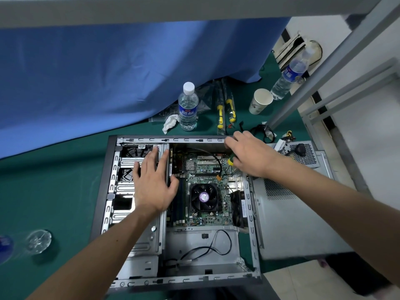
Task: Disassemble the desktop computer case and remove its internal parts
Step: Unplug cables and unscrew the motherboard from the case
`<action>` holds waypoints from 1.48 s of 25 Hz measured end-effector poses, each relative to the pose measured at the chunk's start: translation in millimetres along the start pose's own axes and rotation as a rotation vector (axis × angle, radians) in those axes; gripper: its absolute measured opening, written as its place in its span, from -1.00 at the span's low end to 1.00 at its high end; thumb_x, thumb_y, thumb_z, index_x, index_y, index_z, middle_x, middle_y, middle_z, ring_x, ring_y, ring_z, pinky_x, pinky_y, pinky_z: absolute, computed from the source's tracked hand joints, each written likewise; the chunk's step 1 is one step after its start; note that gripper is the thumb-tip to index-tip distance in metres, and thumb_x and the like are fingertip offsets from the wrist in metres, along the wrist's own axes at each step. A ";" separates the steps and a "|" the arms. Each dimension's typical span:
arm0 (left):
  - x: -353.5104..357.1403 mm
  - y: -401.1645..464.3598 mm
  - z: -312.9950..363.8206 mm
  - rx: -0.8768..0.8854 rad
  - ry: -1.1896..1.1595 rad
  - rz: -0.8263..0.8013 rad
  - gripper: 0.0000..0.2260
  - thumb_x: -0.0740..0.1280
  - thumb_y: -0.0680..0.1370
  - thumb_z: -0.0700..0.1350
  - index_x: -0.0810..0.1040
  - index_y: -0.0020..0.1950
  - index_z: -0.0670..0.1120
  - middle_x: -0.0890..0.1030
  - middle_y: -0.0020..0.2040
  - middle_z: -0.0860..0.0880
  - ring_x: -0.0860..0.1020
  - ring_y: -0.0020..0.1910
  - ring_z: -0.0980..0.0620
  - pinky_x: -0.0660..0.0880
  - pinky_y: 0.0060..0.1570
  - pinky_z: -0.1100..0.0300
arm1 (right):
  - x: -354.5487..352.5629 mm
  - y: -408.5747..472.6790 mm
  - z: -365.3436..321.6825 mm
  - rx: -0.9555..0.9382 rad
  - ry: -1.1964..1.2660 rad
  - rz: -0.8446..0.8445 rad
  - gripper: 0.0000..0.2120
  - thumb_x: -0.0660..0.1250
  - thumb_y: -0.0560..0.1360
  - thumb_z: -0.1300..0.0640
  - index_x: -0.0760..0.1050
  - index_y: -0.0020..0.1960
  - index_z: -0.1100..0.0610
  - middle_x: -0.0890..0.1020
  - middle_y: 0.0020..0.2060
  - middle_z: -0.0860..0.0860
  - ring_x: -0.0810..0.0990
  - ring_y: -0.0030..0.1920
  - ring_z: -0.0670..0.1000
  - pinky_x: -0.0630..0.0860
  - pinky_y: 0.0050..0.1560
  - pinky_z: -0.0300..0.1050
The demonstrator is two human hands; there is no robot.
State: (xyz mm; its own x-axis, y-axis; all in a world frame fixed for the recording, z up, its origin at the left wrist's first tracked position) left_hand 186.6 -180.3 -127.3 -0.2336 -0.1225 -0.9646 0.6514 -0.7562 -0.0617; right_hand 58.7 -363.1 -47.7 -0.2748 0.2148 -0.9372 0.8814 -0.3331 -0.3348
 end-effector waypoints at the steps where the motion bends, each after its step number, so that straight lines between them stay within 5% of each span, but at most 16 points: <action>1: -0.5 -0.2 0.5 -0.001 -0.003 0.003 -0.35 0.09 0.52 0.18 0.07 0.59 0.05 0.12 0.57 -0.08 0.14 0.53 -0.04 0.04 0.49 -0.22 | -6.3 -3.4 1.4 0.008 0.030 0.030 -0.70 0.25 0.54 0.18 0.33 0.26 0.12 0.42 0.05 0.05 0.33 0.02 0.01 0.38 0.05 -0.11; 9: -4.7 -0.9 3.8 0.013 -0.025 0.042 -0.36 0.09 0.51 0.18 0.14 0.57 0.03 0.16 0.55 -0.09 0.16 0.52 -0.06 0.03 0.49 -0.19 | -44.2 -61.2 25.7 0.195 0.289 0.217 -0.79 0.29 0.55 0.09 0.41 0.17 0.04 0.43 0.03 -0.04 0.38 0.08 -0.02 0.38 0.10 -0.08; 14: -13.4 -4.8 12.9 -0.007 0.005 -0.009 -0.40 0.21 0.57 0.08 0.16 0.58 -0.03 0.15 0.56 -0.17 0.10 0.54 -0.14 0.01 0.51 -0.15 | -27.6 -119.9 57.6 0.482 0.708 0.379 -0.92 0.34 0.54 0.11 0.45 0.00 -0.01 0.50 -0.03 -0.10 0.48 -0.19 -0.09 0.37 -0.18 -0.15; 17: -22.9 -12.1 50.6 0.090 -0.102 -0.082 -0.39 0.33 0.55 0.03 0.21 0.56 0.01 0.38 0.40 -0.08 0.32 0.38 -0.03 0.19 0.46 -0.13 | 0.9 -147.8 72.3 0.634 1.022 0.417 -0.94 0.35 0.53 0.12 0.50 -0.04 -0.02 0.57 -0.08 -0.09 0.50 -0.25 -0.07 0.44 -0.24 -0.20; 20: -15.9 -24.8 88.3 0.114 -0.337 -0.314 -0.32 0.42 0.51 0.08 0.16 0.54 0.15 0.52 0.27 0.10 0.48 0.24 0.07 0.29 0.40 -0.12 | 28.5 -166.0 77.1 0.714 1.263 0.410 -0.95 0.35 0.53 0.15 0.53 -0.04 0.02 0.59 -0.06 -0.02 0.54 -0.19 0.01 0.55 -0.11 0.02; 27: -6.0 -49.2 120.2 0.202 -0.639 -0.376 -0.76 0.43 0.52 -0.11 0.64 0.18 0.05 0.61 -0.03 0.28 0.57 -0.10 0.39 0.49 -0.02 0.46 | 84.6 -191.7 73.3 0.730 1.496 0.313 -0.96 0.36 0.54 0.19 0.57 -0.02 0.09 0.58 -0.12 0.04 0.56 -0.20 -0.04 0.53 -0.16 -0.15; 33: 37.7 -72.9 95.0 -0.258 -1.225 -0.496 -0.75 0.34 0.54 -0.35 0.61 0.15 -0.11 0.72 -0.02 -0.02 0.68 0.01 0.05 0.56 0.11 0.20 | 136.9 -222.4 62.2 0.892 1.848 0.293 -0.86 0.32 0.57 0.23 0.55 0.02 0.31 0.51 -0.14 0.19 0.49 -0.28 0.05 0.53 -0.25 -0.11; 37: 50.8 -92.2 105.1 -0.524 -1.587 -0.589 -0.79 0.37 0.48 -0.24 0.61 0.09 -0.25 0.70 -0.04 -0.18 0.69 -0.11 -0.02 0.61 -0.10 0.24 | 142.6 -225.0 16.1 0.668 2.190 0.029 -0.67 0.38 0.46 0.23 0.55 0.19 0.35 0.57 -0.16 0.20 0.60 -0.18 0.11 0.58 -0.15 -0.07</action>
State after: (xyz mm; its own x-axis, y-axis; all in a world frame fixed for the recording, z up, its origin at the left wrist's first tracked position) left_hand 38.8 -184.3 -143.6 -0.7015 -0.6224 0.3471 0.2980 -0.6986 -0.6505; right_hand -185.1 -272.3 -107.6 0.8327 0.3868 0.3962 0.5399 -0.4086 -0.7359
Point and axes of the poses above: each hand's wrist, its own y-axis towards the middle knuckle, its own x-axis out of the palm, z = x × y, the point moved 10 cm from there along y, towards the middle knuckle
